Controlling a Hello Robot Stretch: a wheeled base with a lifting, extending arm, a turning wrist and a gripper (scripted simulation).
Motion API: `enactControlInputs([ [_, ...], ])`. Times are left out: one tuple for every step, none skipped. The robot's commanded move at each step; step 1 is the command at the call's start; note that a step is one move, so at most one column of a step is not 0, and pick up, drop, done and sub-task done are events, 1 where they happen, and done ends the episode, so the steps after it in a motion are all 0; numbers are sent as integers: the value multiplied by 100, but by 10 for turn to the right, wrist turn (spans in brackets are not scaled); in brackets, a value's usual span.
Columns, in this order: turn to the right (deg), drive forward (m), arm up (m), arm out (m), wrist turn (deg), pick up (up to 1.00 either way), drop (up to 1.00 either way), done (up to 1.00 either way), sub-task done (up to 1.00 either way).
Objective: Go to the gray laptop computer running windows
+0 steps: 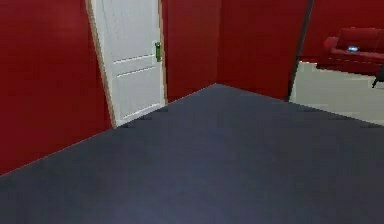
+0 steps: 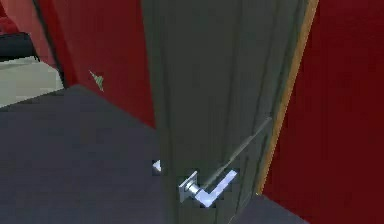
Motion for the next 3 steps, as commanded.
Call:
enactControlInputs([
  [360,0,0,0,0,0,0,0,0],
  [0,100,0,0,0,0,0,0,0],
  [0,100,0,0,0,0,0,0,0],
])
